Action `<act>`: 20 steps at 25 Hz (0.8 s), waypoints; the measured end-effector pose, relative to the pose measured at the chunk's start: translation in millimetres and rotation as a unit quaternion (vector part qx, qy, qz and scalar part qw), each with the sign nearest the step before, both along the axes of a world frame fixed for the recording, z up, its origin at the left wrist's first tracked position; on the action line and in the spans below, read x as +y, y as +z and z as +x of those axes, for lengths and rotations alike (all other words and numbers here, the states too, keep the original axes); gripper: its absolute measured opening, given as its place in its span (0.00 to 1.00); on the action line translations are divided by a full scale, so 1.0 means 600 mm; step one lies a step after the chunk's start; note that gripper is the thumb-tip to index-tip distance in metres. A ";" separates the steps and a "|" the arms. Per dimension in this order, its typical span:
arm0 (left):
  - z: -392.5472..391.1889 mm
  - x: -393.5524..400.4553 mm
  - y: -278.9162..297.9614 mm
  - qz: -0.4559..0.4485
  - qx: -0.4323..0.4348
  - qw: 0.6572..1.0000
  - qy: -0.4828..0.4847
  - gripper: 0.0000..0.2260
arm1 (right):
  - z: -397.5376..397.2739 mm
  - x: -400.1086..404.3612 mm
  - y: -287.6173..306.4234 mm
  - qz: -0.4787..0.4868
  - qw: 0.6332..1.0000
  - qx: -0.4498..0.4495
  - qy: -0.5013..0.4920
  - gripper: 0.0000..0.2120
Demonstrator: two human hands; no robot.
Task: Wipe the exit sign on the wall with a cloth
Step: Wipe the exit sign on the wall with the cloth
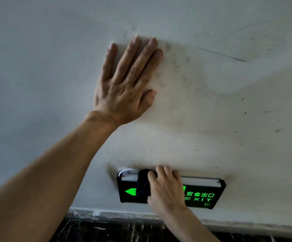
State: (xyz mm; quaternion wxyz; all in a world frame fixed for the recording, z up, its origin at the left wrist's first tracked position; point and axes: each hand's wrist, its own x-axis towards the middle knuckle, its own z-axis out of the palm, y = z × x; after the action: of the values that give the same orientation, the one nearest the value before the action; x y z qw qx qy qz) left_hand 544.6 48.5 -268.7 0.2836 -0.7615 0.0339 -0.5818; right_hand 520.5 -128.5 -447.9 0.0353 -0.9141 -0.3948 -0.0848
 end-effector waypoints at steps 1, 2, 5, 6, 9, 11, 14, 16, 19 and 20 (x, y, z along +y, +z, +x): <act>0.000 0.000 0.000 0.001 -0.002 1.000 0.001 0.29 | 0.007 -0.013 -0.001 -0.002 1.000 -0.003 -0.007 0.20; 0.001 0.001 -0.001 0.003 -0.004 1.000 0.003 0.29 | 0.016 -0.029 -0.003 -0.005 1.000 -0.007 -0.016 0.20; 0.003 0.004 -0.001 0.008 -0.012 1.000 0.007 0.29 | 0.036 -0.075 -0.008 -0.031 0.998 -0.008 -0.048 0.20; 0.003 0.003 -0.001 0.011 -0.015 1.000 0.006 0.29 | 0.041 -0.086 -0.009 -0.040 0.998 -0.005 -0.053 0.20; 0.004 0.003 -0.003 0.013 -0.018 1.000 -0.001 0.29 | 0.053 -0.111 -0.010 -0.052 0.996 -0.012 -0.069 0.20; 0.004 0.005 -0.004 0.012 -0.019 1.000 -0.003 0.29 | 0.059 -0.130 -0.006 -0.051 0.994 -0.011 -0.094 0.20; 0.003 0.006 -0.004 0.018 -0.028 0.999 0.000 0.29 | 0.071 -0.165 -0.002 -0.054 0.990 -0.008 -0.130 0.22; 0.003 0.003 -0.006 0.018 -0.029 0.999 -0.001 0.29 | 0.082 -0.190 -0.001 -0.058 0.987 0.010 -0.153 0.22; 0.002 0.003 -0.005 0.015 -0.025 1.000 -0.001 0.29 | 0.094 -0.215 -0.002 -0.071 0.980 0.027 -0.187 0.21; 0.001 0.003 -0.004 0.014 -0.023 1.000 0.000 0.29 | 0.095 -0.216 -0.002 -0.063 0.978 0.034 -0.196 0.20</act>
State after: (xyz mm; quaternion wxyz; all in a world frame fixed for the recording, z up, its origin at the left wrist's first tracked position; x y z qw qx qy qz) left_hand 545.2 50.5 -271.3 0.2946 -0.7439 0.0355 -0.5988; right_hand 577.6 -258.0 -449.1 -0.0265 -0.9766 -0.2106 -0.0338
